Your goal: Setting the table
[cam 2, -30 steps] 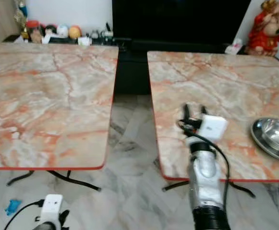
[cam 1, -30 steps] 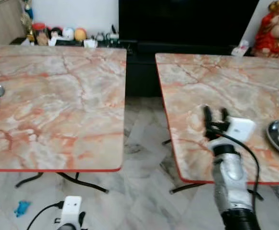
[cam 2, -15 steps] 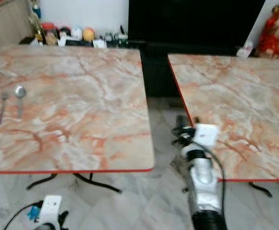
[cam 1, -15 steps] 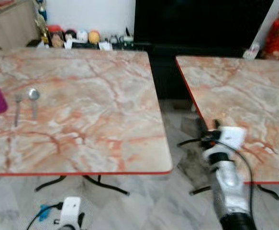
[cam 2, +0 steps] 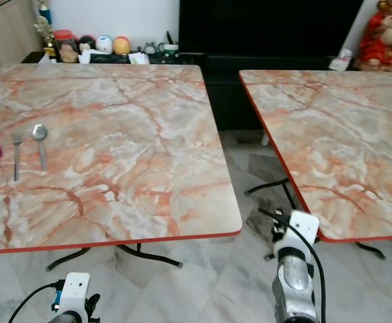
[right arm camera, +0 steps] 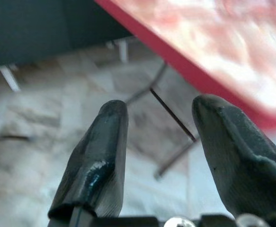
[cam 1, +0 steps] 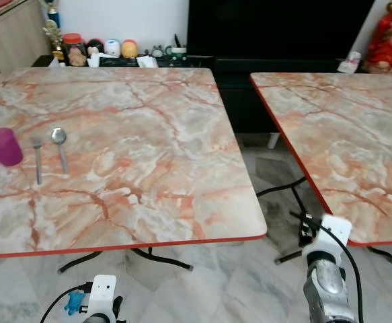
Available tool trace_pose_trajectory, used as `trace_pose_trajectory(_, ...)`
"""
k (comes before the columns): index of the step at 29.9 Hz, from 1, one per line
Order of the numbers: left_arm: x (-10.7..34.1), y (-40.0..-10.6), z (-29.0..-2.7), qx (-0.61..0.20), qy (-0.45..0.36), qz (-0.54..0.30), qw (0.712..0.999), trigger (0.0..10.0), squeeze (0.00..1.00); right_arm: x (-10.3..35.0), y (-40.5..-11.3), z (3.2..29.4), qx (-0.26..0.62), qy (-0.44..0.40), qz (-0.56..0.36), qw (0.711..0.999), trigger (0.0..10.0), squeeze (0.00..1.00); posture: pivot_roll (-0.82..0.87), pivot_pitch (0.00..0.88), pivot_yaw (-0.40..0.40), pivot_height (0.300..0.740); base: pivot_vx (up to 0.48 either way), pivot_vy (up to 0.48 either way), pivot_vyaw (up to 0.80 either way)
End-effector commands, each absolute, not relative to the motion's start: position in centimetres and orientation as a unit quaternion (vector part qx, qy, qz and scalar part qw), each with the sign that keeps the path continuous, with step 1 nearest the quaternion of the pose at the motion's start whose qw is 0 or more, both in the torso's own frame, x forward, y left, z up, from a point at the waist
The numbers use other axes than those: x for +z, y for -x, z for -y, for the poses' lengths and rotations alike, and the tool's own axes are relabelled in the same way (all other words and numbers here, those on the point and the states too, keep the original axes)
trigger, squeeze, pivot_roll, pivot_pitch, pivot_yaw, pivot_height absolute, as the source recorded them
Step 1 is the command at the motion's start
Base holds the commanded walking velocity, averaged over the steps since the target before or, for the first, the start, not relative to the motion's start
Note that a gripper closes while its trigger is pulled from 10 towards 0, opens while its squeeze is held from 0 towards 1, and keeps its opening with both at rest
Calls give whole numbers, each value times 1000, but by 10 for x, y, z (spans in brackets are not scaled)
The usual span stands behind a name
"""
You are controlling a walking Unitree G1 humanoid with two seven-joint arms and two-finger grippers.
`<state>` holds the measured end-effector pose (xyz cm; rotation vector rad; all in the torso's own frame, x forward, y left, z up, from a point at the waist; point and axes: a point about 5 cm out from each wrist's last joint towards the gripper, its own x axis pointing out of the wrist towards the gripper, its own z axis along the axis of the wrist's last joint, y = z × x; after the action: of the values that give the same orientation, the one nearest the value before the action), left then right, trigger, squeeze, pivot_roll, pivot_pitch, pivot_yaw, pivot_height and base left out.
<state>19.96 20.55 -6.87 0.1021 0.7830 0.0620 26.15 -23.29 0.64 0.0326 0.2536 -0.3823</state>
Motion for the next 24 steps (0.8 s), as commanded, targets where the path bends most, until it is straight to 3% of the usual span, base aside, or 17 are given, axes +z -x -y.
trace_pose_trajectory(1, -70, -199, -203, 26, -52, -384, 922, 10000, 0, -3, -255, 236, -204, -26, -150, 967, 10000, 0, 63, 0, -46, 740, 0, 0, 0)
trace_pose_trajectory(11, -70, -199, -203, 25, -53, -385, 921, 10000, 0, -60, -210, 209, -113, -36, -337, 934, 10000, 0, 60, 0, -44, 740, 0, 0, 0)
trace_pose_trajectory(13, -71, -198, -203, 25, -54, -388, 920, 10000, 0, -80, -183, 196, -68, -23, -413, 908, 10000, 0, 63, 0, -45, 740, 0, 0, 0)
trace_pose_trajectory(19, -73, -194, -206, 38, -45, -398, 915, 10000, 0, -93, -159, 189, -54, -3, -457, 888, 10000, 0, 74, 0, -45, 740, 0, 0, 0)
trace_pose_trajectory(24, -73, -192, -208, 38, -46, -403, 913, 10000, 0, -94, -157, 181, -27, 2, -460, 888, 10000, 0, 66, 0, -42, 740, 0, 388, 675)
